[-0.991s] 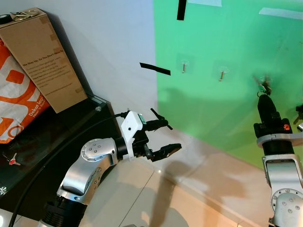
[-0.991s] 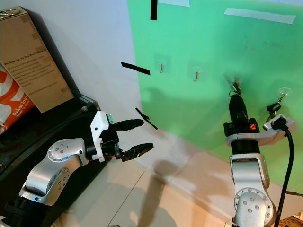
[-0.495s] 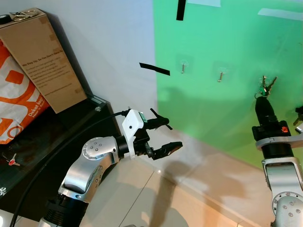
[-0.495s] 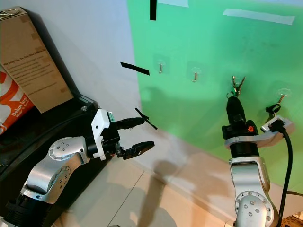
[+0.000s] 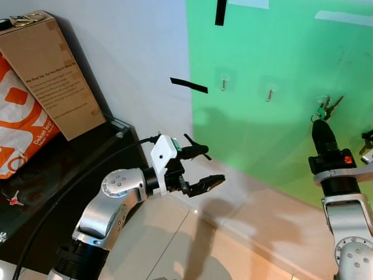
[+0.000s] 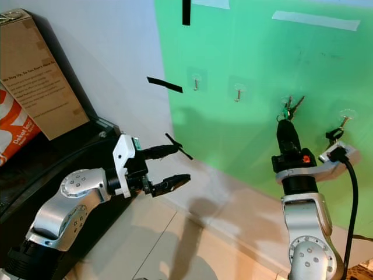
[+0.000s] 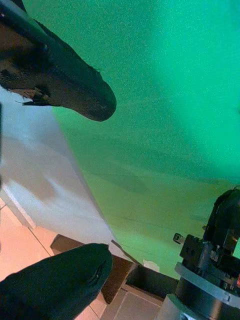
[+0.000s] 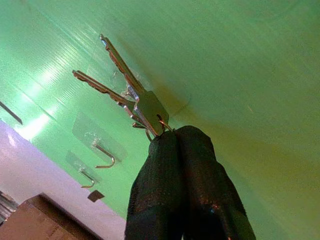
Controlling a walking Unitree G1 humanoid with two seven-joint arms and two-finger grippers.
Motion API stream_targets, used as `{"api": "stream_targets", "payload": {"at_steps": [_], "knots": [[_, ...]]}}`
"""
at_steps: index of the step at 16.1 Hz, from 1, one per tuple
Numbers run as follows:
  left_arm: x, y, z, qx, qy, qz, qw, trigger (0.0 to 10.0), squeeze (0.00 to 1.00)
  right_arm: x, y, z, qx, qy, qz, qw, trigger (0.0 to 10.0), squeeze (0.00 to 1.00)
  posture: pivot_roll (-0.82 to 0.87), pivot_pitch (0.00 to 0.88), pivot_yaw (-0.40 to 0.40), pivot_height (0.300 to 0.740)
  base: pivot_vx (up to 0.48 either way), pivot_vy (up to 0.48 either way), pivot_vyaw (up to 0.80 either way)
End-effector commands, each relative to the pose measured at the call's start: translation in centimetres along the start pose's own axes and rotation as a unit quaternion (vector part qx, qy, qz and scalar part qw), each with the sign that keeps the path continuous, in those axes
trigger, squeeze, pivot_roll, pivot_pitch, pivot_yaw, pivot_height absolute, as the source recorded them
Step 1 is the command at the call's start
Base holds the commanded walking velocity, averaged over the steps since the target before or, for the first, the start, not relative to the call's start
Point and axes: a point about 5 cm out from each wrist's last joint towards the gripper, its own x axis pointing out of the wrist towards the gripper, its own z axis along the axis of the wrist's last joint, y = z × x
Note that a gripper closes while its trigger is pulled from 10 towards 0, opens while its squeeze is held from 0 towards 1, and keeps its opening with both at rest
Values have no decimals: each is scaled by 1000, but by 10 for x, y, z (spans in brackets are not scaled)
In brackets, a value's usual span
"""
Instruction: Hang keys on a hook
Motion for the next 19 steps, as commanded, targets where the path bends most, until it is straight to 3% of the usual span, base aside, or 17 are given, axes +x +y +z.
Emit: {"api": "stream_targets", "payload": {"at_steps": [1,2,3,6,9,14,19], "knots": [[0,2,2,2,2,3,1000,10000,98,-1,-7,-12,-5,31,-27,999,10000,0,-142,0,130,740,0,0,0],[0,3,2,2,2,4,1000,10000,98,-1,-7,-12,-5,31,-28,999,10000,0,-142,0,130,740,0,0,0],[0,2,2,2,2,4,1000,10000,98,-1,-7,-11,-1,25,-30,999,10000,1000,-140,0,130,740,0,0,0],[0,2,2,2,2,5,1000,10000,98,-6,-13,-12,-14,28,-46,998,10000,1000,-140,0,130,740,0,0,0],[0,3,1,3,3,9,1000,10000,94,-20,-23,-24,-57,68,-64,994,10000,1000,-141,0,129,740,0,0,0],[-1,3,1,4,5,11,1000,10000,94,-31,-25,-32,-87,91,-70,990,10000,1000,-146,0,137,740,0,0,0],[-1,5,1,9,6,16,1000,10000,94,-22,-13,-29,-122,77,-42,989,10000,1000,-150,0,142,740,0,0,0]]}}
